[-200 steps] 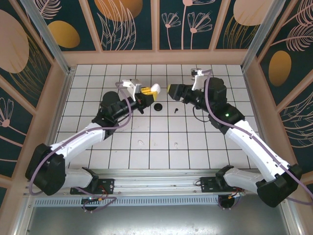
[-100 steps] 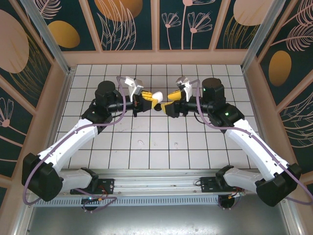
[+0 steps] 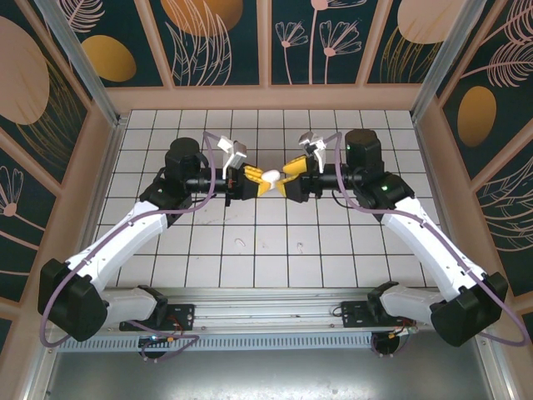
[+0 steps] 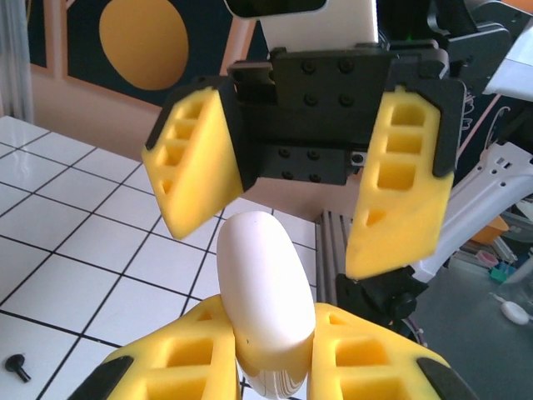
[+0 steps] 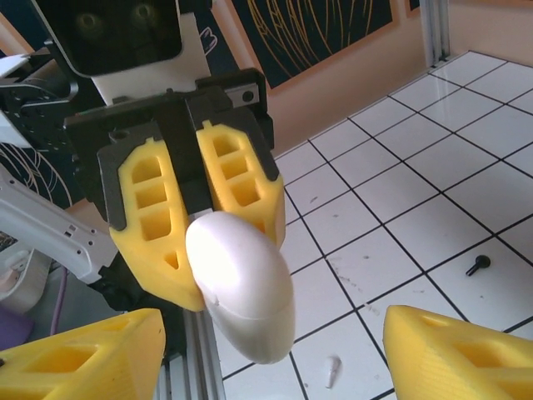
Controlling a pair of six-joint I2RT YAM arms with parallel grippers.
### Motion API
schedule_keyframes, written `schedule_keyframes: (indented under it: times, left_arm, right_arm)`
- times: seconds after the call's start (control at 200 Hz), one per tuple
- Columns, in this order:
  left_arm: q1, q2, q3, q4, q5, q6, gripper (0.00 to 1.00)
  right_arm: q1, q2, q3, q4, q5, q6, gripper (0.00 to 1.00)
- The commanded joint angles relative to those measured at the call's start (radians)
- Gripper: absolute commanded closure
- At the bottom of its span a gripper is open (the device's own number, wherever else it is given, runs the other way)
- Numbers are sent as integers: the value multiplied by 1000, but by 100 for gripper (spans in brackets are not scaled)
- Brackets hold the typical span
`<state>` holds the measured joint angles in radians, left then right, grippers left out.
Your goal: Insert the wireless bluetooth earbuds into the charging case
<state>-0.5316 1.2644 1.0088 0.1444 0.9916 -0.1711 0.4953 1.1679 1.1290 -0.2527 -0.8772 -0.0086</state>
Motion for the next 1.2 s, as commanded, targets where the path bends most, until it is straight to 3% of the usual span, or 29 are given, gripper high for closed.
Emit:
schedule_keyframes:
  times: [0.0,0.28,0.43,0.535,0.646,0.781,0.856,0.926,0.991,1.076,1.196]
  left_arm:
    - [5,20,30,-7,59,-25,93]
    - [6,39,40,-8,114,-42,90]
    - [5,43,44,-11,136,-46,90]
    - [5,46,47,-13,156,-54,90]
    - [5,44,51,-17,163,-55,90]
    - [5,41,56,-16,119,-61,86]
    - [6,35,56,-2,81,-72,73]
    - [6,19,50,6,25,-77,49]
    - [5,-7,40,5,-81,-83,34]
    - [15,-56,-2,39,-298,-152,28]
    - [44,-122,-131,228,-388,-308,25]
  right_arm:
    - [-22,0,-8,105,-111,47,31]
    - [-22,64,15,61,-174,31,34]
    - [-22,96,31,34,-232,15,40]
    - [-22,108,31,39,-273,13,48]
    - [-22,123,46,35,-297,15,66]
    - [-22,145,59,42,-310,43,78]
    - [-23,146,49,87,-301,89,81]
    - [-22,136,23,151,-275,149,83]
    - [-23,117,-7,217,-229,202,84]
    - [-22,79,-59,321,-145,293,85]
    - [-23,35,-133,486,-10,456,85]
